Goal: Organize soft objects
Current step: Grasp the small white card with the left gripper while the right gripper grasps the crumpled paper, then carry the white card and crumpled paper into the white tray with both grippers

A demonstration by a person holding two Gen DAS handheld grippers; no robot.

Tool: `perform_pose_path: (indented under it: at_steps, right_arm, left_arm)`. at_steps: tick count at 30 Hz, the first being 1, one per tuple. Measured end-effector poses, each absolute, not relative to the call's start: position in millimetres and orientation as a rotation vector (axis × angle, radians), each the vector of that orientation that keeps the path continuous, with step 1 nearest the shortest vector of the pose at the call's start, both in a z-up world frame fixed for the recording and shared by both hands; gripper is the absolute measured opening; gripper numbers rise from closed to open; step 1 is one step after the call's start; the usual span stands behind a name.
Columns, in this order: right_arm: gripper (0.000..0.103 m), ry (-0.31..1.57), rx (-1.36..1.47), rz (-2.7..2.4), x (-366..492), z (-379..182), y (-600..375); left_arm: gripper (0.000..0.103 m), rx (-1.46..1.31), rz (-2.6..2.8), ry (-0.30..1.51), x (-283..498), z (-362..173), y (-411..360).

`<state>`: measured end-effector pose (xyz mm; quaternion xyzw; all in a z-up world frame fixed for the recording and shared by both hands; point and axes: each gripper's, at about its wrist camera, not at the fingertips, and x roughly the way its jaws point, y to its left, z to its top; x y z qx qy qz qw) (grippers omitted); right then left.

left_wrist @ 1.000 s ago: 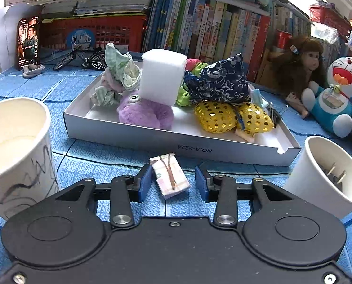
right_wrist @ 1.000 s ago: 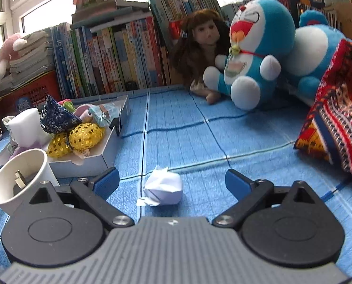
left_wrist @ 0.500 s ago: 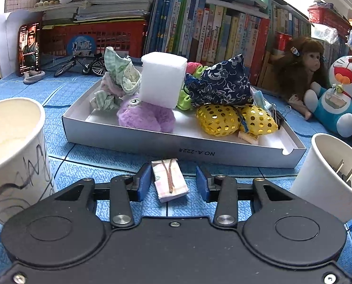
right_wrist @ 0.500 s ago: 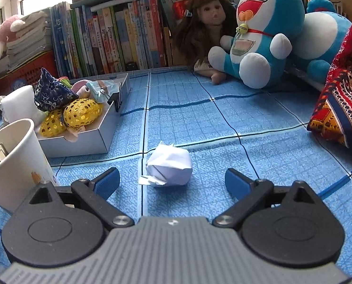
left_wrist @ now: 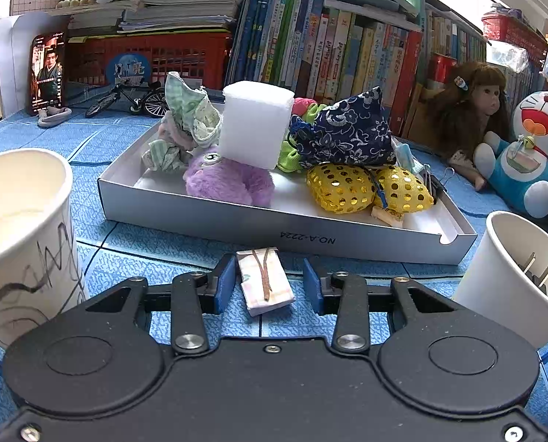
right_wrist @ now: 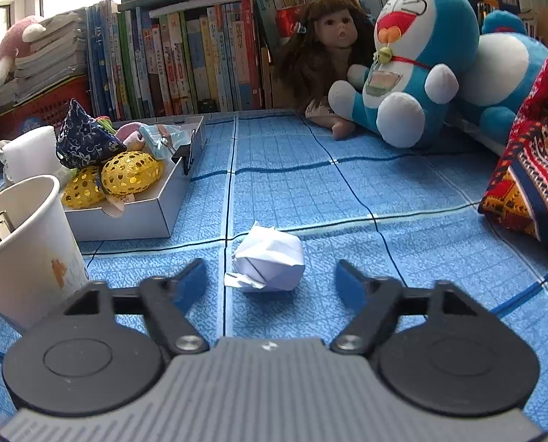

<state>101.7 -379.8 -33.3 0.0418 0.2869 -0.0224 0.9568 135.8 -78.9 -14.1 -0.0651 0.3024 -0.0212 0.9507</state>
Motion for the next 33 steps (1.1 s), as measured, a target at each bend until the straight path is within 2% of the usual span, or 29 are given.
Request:
perform_pose_path:
  at_steps: [1, 3, 4, 17, 33]
  right_arm:
    - [0.059, 0.579, 0.085, -0.045, 101, -33, -380]
    - [0.050, 0.573, 0.091, -0.042, 101, -30, -379]
    - [0.046, 0.572, 0.094, -0.040, 101, -29, -379]
    - [0.045, 0.507, 0.121, -0.022, 84, -3, -378]
    - [0.045, 0.440, 0.125, 0.040, 69, 38, -355]
  left_arm:
    - [0.034, -0.132, -0.040, 0.615, 136, -14, -79]
    - [0.024, -0.136, -0.033, 0.615, 136, -14, -78]
    - [0.024, -0.139, -0.031, 0.617, 137, -13, -77]
    - [0.023, -0.175, -0.068, 0.623, 122, -1, -70]
    - [0.023, -0.165, -0.160, 0.538, 89, 50, -61]
